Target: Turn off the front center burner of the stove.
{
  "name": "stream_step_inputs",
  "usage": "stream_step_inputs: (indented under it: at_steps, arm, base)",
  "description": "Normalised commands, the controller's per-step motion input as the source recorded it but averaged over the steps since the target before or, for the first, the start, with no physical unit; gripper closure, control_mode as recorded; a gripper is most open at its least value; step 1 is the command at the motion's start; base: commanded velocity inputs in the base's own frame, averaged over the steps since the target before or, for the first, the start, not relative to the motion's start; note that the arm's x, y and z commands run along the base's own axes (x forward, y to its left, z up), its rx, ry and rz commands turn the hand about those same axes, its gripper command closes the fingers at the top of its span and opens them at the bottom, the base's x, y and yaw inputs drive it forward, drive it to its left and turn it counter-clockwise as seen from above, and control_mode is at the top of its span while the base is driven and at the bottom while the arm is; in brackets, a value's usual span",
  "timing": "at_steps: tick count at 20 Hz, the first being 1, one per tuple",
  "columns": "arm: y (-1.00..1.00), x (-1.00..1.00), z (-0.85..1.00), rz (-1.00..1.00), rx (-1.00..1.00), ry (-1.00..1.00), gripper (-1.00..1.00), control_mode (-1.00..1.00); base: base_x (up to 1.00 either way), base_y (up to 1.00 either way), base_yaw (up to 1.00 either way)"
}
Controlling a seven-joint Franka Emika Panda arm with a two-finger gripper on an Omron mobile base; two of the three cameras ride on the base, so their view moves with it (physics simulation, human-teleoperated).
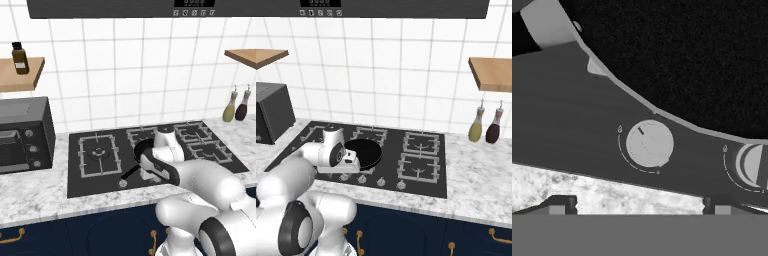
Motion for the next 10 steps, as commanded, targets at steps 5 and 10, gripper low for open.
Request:
stream_step_inputs:
  at_steps: [5,10]
  arm:
    - [0.0,0.0,-0.37,0.0,0.0,-0.03,-1.0,-1.0]
    - [0.0,0.0,-0.36,0.0,0.0,-0.02,-1.0,-1.0]
  base:
    - [0.0,0.0,0.0]
    - [0.0,0.0,0.0]
